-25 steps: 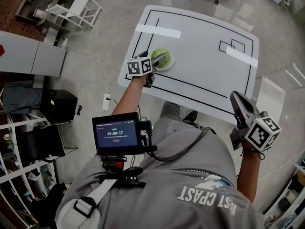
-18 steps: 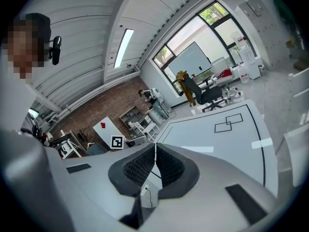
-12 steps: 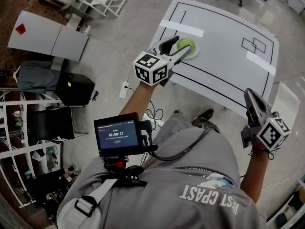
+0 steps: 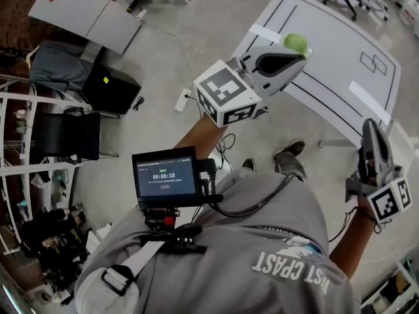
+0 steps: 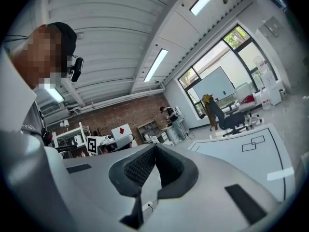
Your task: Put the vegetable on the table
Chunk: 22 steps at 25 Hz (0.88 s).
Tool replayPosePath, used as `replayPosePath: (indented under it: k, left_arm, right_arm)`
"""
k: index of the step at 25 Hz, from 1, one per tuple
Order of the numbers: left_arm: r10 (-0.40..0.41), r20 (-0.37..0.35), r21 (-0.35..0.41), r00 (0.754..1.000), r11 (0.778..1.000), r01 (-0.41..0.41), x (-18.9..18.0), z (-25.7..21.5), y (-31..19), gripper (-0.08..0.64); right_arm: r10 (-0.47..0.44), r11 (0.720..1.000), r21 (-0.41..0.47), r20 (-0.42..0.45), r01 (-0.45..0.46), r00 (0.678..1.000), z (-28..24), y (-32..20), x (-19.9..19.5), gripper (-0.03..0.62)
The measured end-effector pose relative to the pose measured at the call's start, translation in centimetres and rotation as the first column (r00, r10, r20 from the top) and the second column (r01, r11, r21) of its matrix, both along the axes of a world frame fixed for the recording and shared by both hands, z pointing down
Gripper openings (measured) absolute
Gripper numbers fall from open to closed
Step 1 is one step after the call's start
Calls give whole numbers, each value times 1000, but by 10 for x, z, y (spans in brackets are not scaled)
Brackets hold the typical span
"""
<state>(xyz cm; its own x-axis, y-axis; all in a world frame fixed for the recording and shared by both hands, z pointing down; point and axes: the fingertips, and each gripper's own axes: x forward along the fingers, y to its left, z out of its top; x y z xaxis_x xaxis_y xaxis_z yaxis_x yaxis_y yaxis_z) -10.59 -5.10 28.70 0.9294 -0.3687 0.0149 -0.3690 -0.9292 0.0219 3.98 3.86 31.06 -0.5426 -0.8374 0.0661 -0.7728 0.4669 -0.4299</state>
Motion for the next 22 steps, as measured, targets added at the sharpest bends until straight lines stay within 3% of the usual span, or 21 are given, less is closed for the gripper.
replayPosePath:
  k: [6, 9, 16, 19, 22]
  left_arm:
    - [37, -9, 40, 999, 998, -37, -28, -25, 79, 8]
    - [47, -3, 42, 999, 998, -47, -23, -28, 106, 8]
    - [31, -34, 61, 999, 998, -29, 9, -49, 166, 8]
    - [28, -61, 44, 998, 999, -25, 37, -53, 188, 8]
    - [32, -36, 56, 999, 998, -30, 73, -49, 205, 8]
  right_arm:
    - [-1, 997, 76, -99, 8, 995, -22, 69, -41, 6]
    - [6, 994, 109, -118, 7, 993, -36, 100, -41, 6]
    - [12, 991, 134, -130, 6, 991, -53, 165, -1, 6]
    - [7, 990, 138, -149, 13, 989, -60, 193, 33, 6]
    - [35, 993, 119, -141, -18, 989, -49, 219, 78, 6]
